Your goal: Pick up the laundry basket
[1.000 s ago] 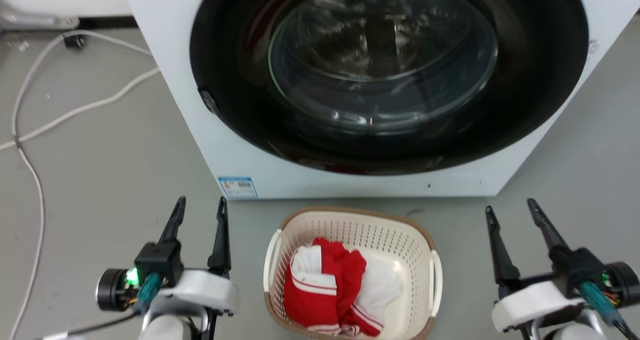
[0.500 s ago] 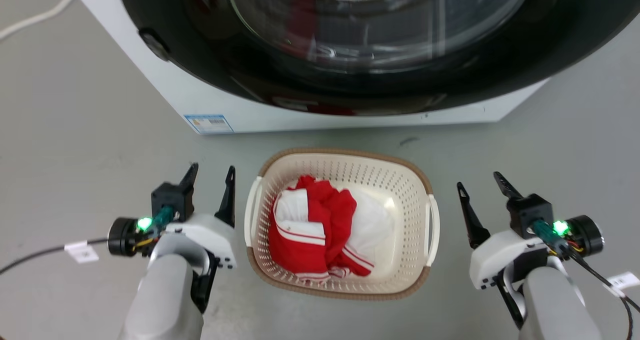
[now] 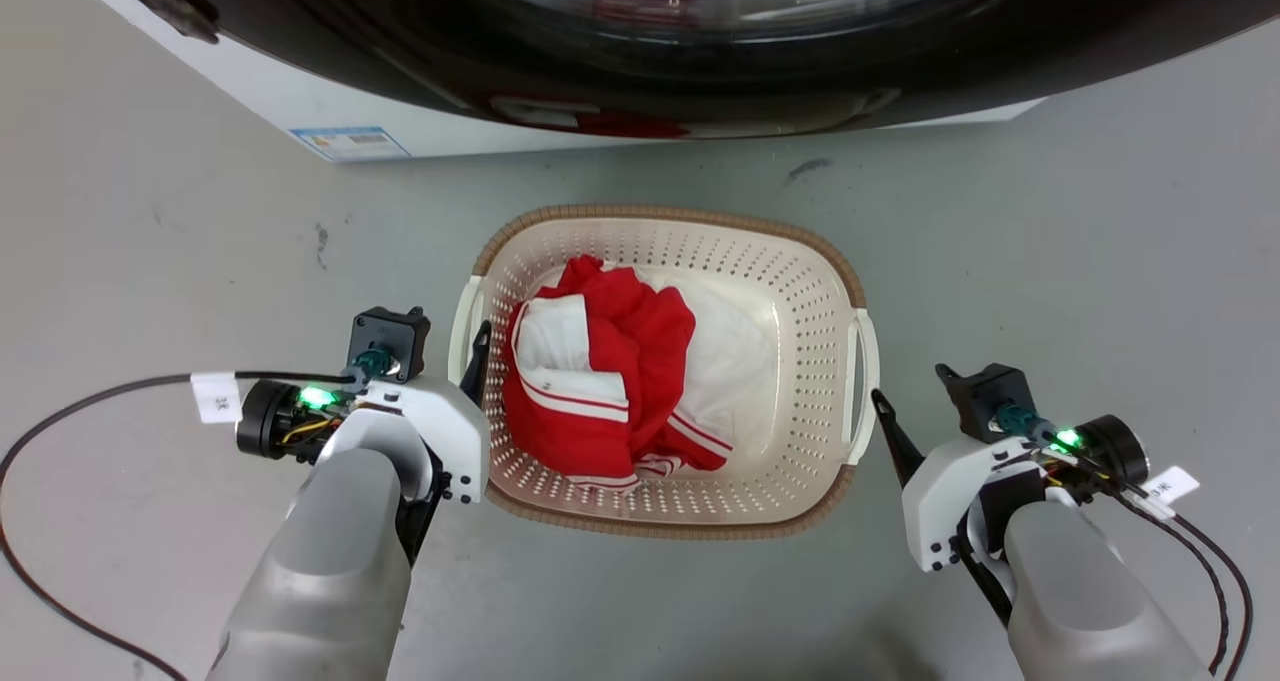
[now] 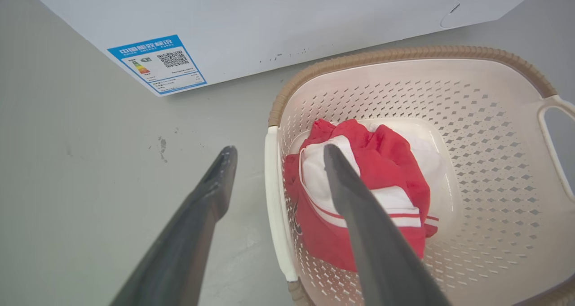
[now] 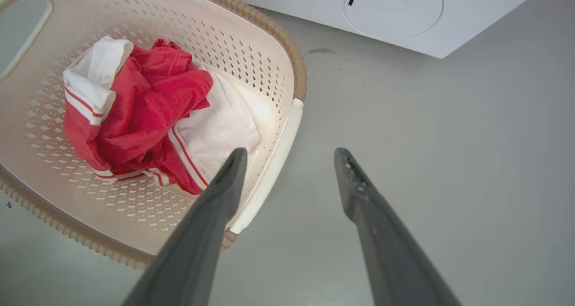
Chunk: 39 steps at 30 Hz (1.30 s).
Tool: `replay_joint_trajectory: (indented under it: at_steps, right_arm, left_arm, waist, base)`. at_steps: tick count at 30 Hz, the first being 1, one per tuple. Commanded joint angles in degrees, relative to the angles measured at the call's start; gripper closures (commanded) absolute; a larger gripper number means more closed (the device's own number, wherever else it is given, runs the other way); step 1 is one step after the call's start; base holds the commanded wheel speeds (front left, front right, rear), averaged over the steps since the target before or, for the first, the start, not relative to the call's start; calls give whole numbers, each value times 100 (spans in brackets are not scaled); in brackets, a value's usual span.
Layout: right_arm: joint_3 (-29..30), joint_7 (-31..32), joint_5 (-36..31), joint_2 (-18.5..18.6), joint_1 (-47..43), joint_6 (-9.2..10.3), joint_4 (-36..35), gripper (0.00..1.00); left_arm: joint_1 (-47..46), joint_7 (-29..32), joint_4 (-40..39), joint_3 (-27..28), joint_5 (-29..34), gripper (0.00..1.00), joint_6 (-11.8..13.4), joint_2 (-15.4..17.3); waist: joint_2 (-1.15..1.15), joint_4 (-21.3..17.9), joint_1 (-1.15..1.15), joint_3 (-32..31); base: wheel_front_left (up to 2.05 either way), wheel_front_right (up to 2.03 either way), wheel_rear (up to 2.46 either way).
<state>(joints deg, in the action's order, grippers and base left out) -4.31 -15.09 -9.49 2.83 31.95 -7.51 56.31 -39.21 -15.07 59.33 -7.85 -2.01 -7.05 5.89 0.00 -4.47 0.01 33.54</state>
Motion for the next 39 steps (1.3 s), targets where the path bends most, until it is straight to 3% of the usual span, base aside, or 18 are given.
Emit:
replay_joint_trajectory:
  at_steps: [1,12,29,30,31,32,39]
  right_arm:
    - [-82,-12,61,10,166,4,196,0]
    - [-623,43,581,10,680,5,1142,0]
    - [-1443,397,1498,10,926,4,1401,0]
    - [-1472,393,1557,9,937,4,1392,54]
    - [-1492,380,1586,10,956,5,1391,100]
    - [-1520,397,1591,10,972,4,1408,100]
    - [-1577,346,1635,-11,1033,2,1492,100]
  left_arm:
    - [-155,-16,167,-50,14,0,-19,10]
    - [-729,65,1154,-399,-119,0,-35,-88]
    - [-969,280,1394,-1096,-543,0,-40,-90]
    - [-975,300,1399,-1147,-569,24,-40,-92]
    - [-996,298,1401,-1193,-579,82,-40,-77]
    - [-1004,299,1404,-1227,-621,100,-40,-79]
    - [-998,320,1409,-1495,-806,100,-46,-69]
  waist:
    - [0,-7,-1,125]
    - [0,19,-1,526]
    - [0,2,-1,918]
    - [0,1,-1,927]
    - [0,1,-1,936]
    - [0,1,-1,940]
    - [0,6,-1,872]
  base:
    - [0,0,0]
    - [0,0,0]
    - [0,0,0]
    - [0,0,0]
    - [0,0,0]
    - [0,0,0]
    - [0,0,0]
